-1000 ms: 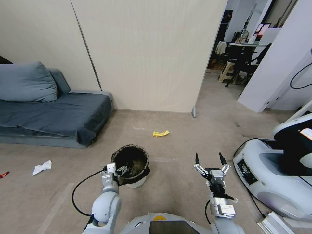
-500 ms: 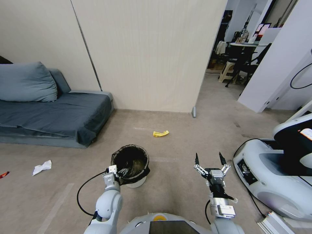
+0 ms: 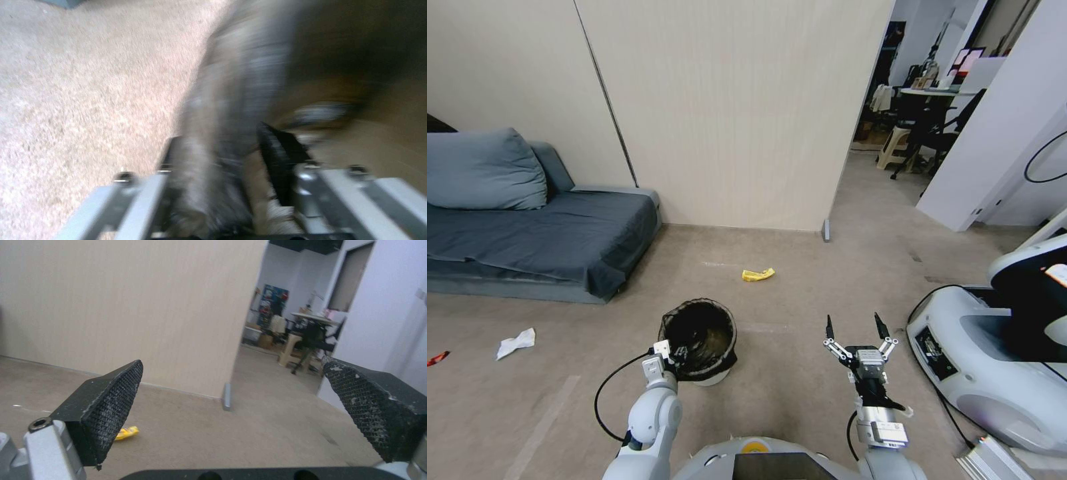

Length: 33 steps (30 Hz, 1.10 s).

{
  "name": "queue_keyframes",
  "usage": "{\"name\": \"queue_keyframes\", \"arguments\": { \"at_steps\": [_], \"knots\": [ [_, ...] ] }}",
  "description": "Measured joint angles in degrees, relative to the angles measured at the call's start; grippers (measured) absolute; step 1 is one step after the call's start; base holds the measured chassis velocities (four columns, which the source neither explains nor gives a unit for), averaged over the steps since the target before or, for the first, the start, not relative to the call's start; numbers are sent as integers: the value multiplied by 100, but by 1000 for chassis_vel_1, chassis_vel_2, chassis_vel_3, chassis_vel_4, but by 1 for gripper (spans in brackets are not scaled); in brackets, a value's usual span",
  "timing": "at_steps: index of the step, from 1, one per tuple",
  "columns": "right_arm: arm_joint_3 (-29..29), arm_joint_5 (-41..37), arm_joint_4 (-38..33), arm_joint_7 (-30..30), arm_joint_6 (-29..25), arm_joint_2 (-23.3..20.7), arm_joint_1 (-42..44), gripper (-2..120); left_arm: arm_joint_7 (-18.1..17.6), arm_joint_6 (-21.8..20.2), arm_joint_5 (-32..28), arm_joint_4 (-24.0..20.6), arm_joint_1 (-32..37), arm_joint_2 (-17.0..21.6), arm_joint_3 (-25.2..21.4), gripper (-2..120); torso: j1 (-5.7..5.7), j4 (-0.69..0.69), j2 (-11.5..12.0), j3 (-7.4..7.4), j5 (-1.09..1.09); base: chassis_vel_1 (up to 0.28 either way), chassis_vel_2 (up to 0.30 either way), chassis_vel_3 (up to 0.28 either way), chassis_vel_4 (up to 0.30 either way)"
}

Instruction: Pick up the trash bin, then pick up the garbage from the floor and place it into the trash bin.

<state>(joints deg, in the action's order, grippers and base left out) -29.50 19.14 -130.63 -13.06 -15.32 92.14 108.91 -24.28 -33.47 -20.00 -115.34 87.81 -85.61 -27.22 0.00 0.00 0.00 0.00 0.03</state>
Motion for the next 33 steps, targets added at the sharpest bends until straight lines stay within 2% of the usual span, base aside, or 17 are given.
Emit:
{"name": "queue_keyframes", "arguments": {
  "at_steps": [8,20,28,32,33],
  "knots": [
    [37,297,-3,-254,-2,0,-4,100,0,4,27,-17,0,4,32,6,0,1,0,-1,-2,0,0,0,0],
    [-110,698,91,-94,-628,-1,-136,100,14,100,194,-85,54,5,57,5,0,2,0,0,1,0,0,0,0],
    [-134,516,123,215,-1049,-1,-155,100,85,243,742,-646,288,107,138,1,-1,-1,1,1,-2,0,0,0,0],
    [-115,-12,122,428,-1144,0,-150,100,130,382,1236,-1412,538,188,196,1,-1,1,1,0,-3,0,0,0,0],
    [-115,-12,122,428,-1144,0,-150,100,130,382,1236,-1412,538,188,196,1,-1,1,1,0,-3,0,0,0,0]
  ]
}}
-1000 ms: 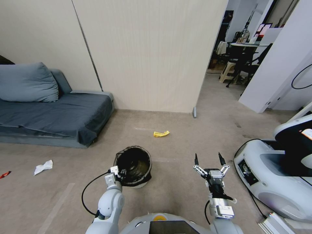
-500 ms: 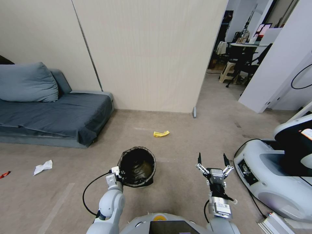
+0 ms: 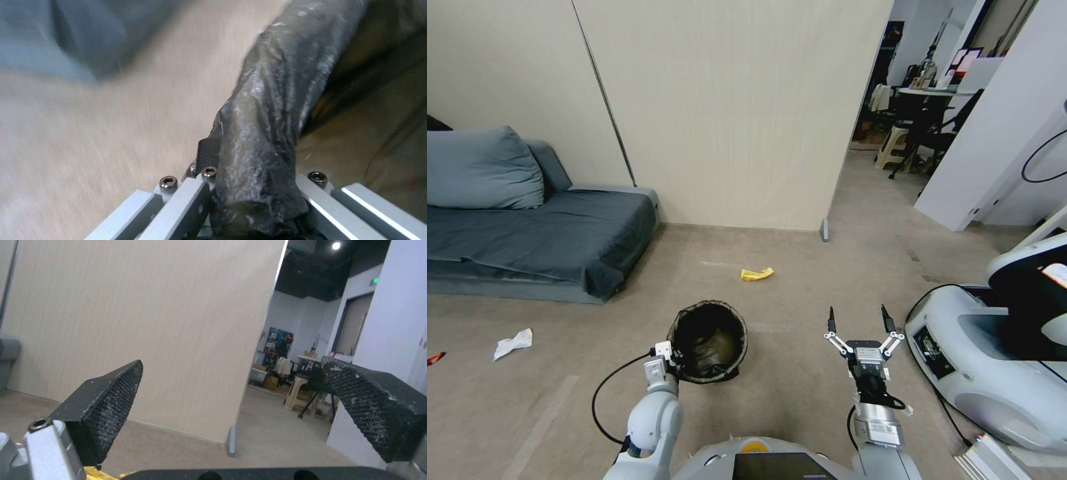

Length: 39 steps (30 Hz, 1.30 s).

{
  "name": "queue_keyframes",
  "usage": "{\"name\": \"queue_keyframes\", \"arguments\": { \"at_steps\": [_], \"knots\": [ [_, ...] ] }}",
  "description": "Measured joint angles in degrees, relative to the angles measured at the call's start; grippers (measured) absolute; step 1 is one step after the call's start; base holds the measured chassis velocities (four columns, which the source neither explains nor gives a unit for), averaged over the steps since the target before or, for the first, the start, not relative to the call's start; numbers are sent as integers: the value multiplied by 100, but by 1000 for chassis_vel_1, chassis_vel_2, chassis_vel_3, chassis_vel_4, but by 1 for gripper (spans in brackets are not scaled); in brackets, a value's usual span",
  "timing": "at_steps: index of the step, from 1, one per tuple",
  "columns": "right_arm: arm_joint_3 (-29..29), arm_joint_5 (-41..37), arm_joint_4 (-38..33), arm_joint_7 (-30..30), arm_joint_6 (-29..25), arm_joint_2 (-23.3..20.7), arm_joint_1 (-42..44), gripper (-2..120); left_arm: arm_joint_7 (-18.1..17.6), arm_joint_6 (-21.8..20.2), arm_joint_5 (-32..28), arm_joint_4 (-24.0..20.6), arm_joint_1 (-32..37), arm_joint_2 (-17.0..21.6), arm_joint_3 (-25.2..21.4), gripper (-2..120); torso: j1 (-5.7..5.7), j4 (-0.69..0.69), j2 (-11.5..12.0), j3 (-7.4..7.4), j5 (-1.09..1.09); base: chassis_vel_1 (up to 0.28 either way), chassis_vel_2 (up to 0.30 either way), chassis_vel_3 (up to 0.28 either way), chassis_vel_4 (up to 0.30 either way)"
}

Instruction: Pick up the trash bin, then pick up the garbage from the floor and place it into the trash bin.

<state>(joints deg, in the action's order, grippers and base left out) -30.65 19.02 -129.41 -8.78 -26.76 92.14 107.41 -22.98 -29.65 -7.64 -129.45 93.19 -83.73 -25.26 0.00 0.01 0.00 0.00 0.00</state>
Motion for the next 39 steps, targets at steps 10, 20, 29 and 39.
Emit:
{"name": "queue_keyframes", "arguments": {
  "at_steps": [10,20,29,39],
  "knots": [
    [12,-47,40,133,-44,0,9,100,10,685,880,-794,618,138,46,1,0,-1,0,0,0,0,0,0,0],
    [36,-39,71,139,-1,0,-13,100,24,1029,1195,-752,773,102,-17,1,0,-1,0,0,1,0,0,0,0],
    [70,-28,83,154,34,0,-30,100,23,1116,1290,-730,763,76,-15,1,0,-1,0,-1,1,0,0,0,0],
    [54,-39,101,183,74,0,-41,100,9,1159,1349,-698,747,55,-5,1,0,-1,0,-1,0,0,0,0,0]
  ]
}}
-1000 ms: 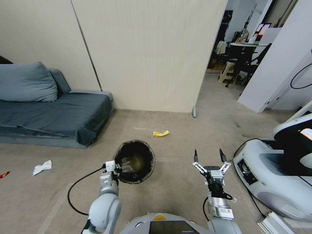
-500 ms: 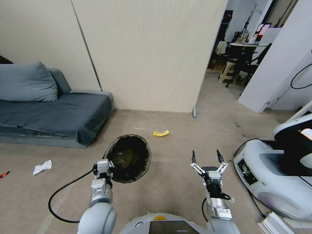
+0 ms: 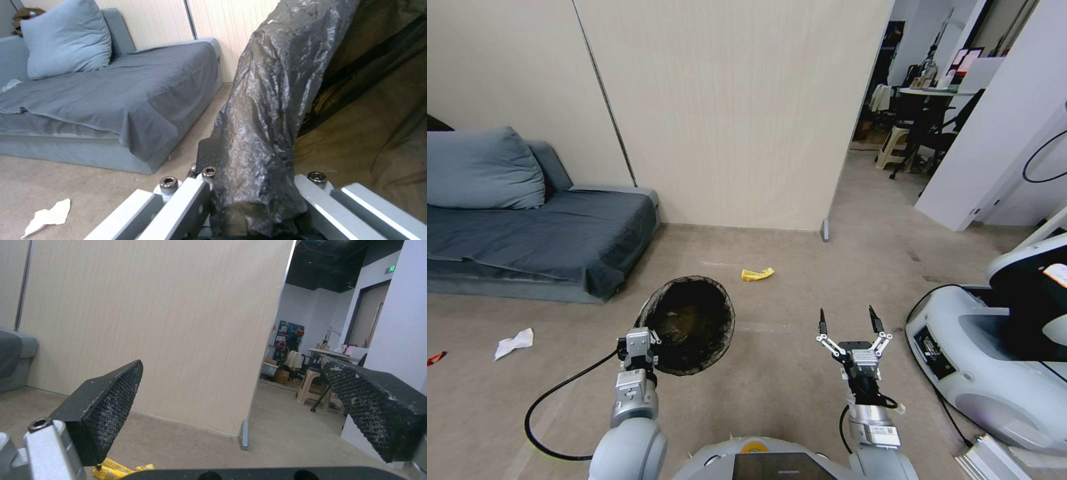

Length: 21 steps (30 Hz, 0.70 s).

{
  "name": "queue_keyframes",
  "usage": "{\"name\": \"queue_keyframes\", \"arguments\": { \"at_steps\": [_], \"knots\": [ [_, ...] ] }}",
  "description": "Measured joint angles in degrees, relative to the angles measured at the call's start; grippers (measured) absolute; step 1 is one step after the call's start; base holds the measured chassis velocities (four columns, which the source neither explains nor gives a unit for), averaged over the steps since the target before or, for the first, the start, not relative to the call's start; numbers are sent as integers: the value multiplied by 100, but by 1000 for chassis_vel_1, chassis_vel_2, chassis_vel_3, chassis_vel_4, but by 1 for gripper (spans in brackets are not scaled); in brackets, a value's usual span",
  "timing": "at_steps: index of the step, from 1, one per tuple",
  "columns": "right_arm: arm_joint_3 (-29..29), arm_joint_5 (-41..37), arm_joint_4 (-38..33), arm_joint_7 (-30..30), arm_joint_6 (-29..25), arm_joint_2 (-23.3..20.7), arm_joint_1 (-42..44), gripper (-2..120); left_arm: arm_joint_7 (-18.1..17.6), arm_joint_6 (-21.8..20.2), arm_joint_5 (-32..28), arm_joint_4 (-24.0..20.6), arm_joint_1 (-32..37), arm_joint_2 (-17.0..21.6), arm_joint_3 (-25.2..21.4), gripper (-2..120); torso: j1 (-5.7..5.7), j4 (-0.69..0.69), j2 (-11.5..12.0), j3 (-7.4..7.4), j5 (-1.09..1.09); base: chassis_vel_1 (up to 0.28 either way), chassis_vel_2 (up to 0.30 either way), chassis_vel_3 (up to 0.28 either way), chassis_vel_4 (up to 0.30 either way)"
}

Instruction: Pick up the trash bin, then pick up the garbage from the floor and place it into the trash bin.

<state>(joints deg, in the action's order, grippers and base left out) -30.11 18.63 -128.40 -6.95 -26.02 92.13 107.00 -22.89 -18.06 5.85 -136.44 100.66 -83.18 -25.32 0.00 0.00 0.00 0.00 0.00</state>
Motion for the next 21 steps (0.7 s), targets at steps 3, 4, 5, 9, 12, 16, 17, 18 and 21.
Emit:
{"name": "queue_keyframes", "arguments": {
  "at_steps": [3,4,5,9,12,16,17,18,21],
  "knots": [
    [-25,-5,-1,1,0,0,0,100,2,13,7,5,-18,-7,13,1,0,1,0,0,0,0,0,0,0],
    [-25,-5,-1,1,0,0,0,100,2,13,7,5,-18,-7,13,1,0,1,0,0,0,0,0,0,0],
    [-27,-7,-4,1,0,0,0,100,3,13,7,11,-21,-9,19,1,0,1,0,0,0,0,0,0,0],
    [-30,-15,-8,1,11,0,2,100,1,13,10,14,-27,-5,20,1,0,0,0,0,0,0,0,0,0],
    [-30,-23,-9,0,12,0,9,100,-3,14,19,14,-22,11,13,1,0,0,0,0,0,0,0,0,0],
    [-29,-41,-8,-11,25,0,34,100,-6,13,35,14,-15,29,19,1,0,0,0,0,0,0,0,0,0],
    [-29,-43,-8,-12,25,0,39,100,-7,12,39,14,-15,31,21,1,1,0,0,0,0,0,0,0,0],
    [-29,-43,-8,-12,25,0,39,100,-7,12,39,14,-15,31,21,1,1,0,0,0,0,0,0,0,0],
    [-38,-44,-8,-13,25,0,43,100,-7,5,60,14,-29,25,40,1,1,0,0,0,0,-85,84,88,-74]
  ]
}}
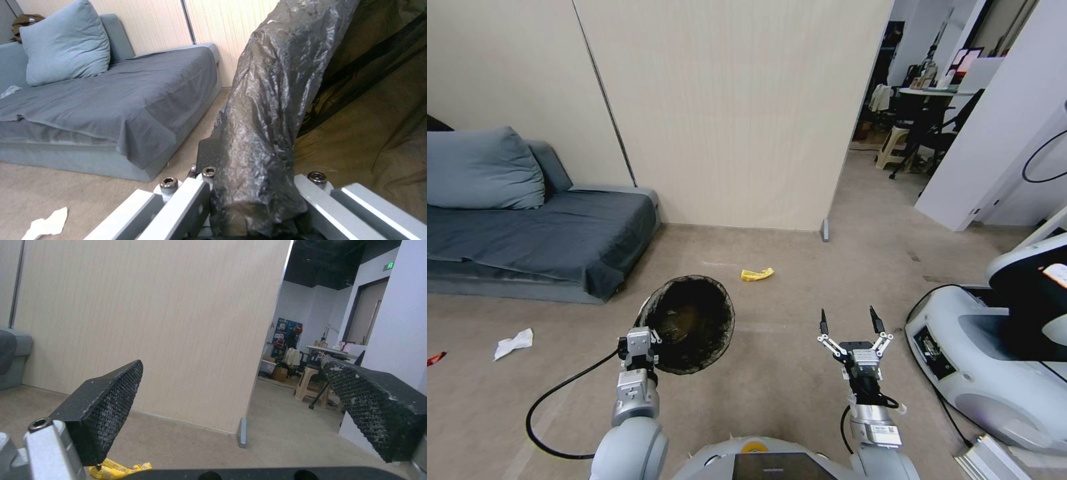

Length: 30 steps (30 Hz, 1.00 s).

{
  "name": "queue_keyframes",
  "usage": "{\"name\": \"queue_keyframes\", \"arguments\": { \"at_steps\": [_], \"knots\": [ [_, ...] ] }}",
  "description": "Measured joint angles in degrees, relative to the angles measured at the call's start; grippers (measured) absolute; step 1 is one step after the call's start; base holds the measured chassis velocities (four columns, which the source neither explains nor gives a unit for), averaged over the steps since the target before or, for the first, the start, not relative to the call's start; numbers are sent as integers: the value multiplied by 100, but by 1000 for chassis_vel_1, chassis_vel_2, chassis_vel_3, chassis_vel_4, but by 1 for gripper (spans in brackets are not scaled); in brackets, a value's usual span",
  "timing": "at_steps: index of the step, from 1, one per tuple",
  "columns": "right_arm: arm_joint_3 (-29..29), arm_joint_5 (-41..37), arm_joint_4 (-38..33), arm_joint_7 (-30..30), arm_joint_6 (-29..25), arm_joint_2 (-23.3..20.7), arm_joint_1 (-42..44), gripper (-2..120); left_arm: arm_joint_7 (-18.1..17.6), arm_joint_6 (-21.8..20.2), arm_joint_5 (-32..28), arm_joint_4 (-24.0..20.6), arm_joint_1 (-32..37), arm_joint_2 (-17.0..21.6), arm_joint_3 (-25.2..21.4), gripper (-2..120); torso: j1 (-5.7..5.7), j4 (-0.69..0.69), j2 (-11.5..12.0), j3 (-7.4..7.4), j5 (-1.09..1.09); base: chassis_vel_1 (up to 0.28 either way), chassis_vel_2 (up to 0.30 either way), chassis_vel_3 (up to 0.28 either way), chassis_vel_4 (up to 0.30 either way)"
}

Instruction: Pick up the trash bin, then pick up the garbage from the floor and place it into the trash bin.

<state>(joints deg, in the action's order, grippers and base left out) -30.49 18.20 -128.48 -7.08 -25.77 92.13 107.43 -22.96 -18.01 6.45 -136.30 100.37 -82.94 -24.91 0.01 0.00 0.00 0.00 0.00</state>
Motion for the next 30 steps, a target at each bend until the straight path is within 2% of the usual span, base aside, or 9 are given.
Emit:
{"name": "queue_keyframes", "arguments": {
  "at_steps": [12,13,15,18,19,21,25,30],
  "knots": [
    [13,18,14,3,-24,-1,-42,100,1,-4,77,-3,1,-58,1,1,0,-1,0,0,-1,-214,202,203,-194],
    [9,21,14,5,-29,0,-40,100,0,-4,77,-2,-4,-60,2,1,-1,1,0,0,4,-274,284,294,-265],
    [-1,24,14,9,-34,-2,-38,100,1,-4,77,-3,-7,-65,9,1,0,0,0,0,-4,-279,294,294,-292],
    [-27,27,14,17,-41,0,-37,100,0,-4,78,2,-21,-65,15,1,-1,1,0,1,4,-297,302,293,-310],
    [-33,29,14,19,-50,0,-38,100,0,-4,79,7,-20,-66,20,1,0,-1,0,1,-2,-299,320,298,-299],
    [-42,30,14,19,-57,1,-38,100,0,-3,82,11,-22,-65,20,1,-1,2,0,1,3,-311,316,313,-299],
    [-38,38,19,23,-63,0,-43,100,-2,0,89,12,-20,-65,18,1,-1,-1,0,1,0,-307,313,304,-315],
    [-43,39,49,83,-115,0,-53,100,-7,3,90,33,-19,-73,11,1,-1,1,0,1,1,-284,281,297,-290]
  ]
}}
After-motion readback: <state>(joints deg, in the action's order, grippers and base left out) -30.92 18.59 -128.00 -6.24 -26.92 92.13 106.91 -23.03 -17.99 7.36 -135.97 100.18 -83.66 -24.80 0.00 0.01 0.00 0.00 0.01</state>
